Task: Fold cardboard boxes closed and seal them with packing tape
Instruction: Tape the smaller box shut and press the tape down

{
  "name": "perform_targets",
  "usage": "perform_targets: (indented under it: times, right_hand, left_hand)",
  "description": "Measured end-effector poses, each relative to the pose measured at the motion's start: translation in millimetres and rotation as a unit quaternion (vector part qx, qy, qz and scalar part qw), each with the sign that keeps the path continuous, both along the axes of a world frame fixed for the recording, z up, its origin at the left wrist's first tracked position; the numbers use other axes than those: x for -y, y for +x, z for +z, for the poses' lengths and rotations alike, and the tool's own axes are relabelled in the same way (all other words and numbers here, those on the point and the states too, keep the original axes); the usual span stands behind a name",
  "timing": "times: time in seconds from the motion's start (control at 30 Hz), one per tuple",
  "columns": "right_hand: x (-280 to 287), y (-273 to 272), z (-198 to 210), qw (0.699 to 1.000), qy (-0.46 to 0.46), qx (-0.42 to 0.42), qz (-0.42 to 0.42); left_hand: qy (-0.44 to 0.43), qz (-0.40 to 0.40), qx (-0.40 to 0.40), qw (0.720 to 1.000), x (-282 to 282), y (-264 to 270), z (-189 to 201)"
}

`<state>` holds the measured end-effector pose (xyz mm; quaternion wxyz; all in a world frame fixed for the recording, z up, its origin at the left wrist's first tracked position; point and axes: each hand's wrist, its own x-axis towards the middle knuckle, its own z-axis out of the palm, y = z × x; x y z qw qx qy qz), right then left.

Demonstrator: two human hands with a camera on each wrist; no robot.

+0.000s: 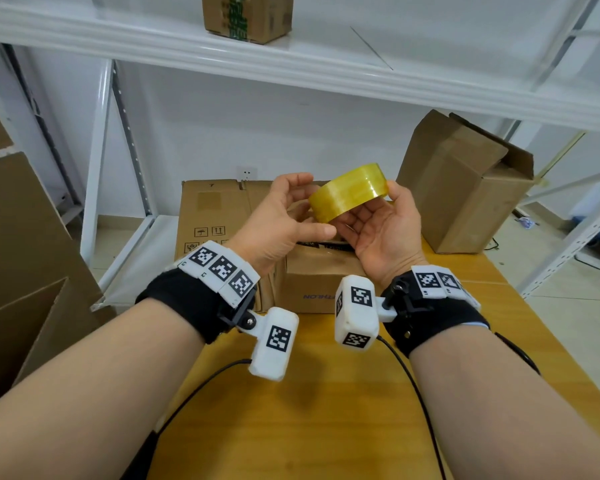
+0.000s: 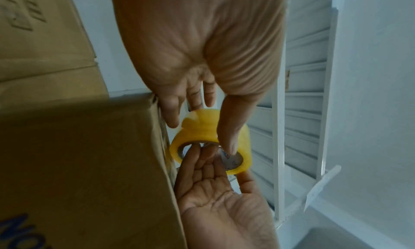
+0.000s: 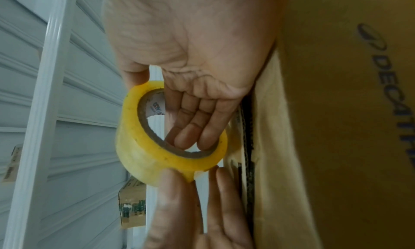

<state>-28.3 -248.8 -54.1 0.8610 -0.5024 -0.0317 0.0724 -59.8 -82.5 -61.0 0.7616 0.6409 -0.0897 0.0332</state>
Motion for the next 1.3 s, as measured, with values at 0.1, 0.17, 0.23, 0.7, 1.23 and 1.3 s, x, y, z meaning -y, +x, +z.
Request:
perform_targets:
  times: [0.1,0.17,0.23,0.7,1.23,1.3]
  right_hand:
    - [1.1,0.6,3.2,1.000,0.011,-0.012,-0.001]
    - [3.0,1.0,4.9,1.000,0.011,-0.018,-0.001]
    - [4.7,1.0,6.0,1.000,0.009,-0.023,0.001]
    - [-11.4,5.3,23.8,0.944,-0.051,0.042,-0.324]
    - [-24.2,7.3,-5.8,0.872,-0.374,0.260,-0.176]
    - [-24.8,5.0,-7.5,0.854,-0.401,0.286,-0.167]
  left_hand:
    - [0.094,-0.009,0.010,0.995,4.2,4.5,6.4]
    - [0.144,0.009,0.024,0.989,8.5,8.0,9.0]
    - [0.154,0.044,0.034,0.987,10.0,10.8,11.7]
    - [0.054,0.043,-0.019,0.997,-8.6,11.7,23.1]
    - [0.067,0.031,0.012,0.997,-24.6,17.5,27.2]
    - [0.072,0.027,0.023,0.997,-25.9,18.2,29.5]
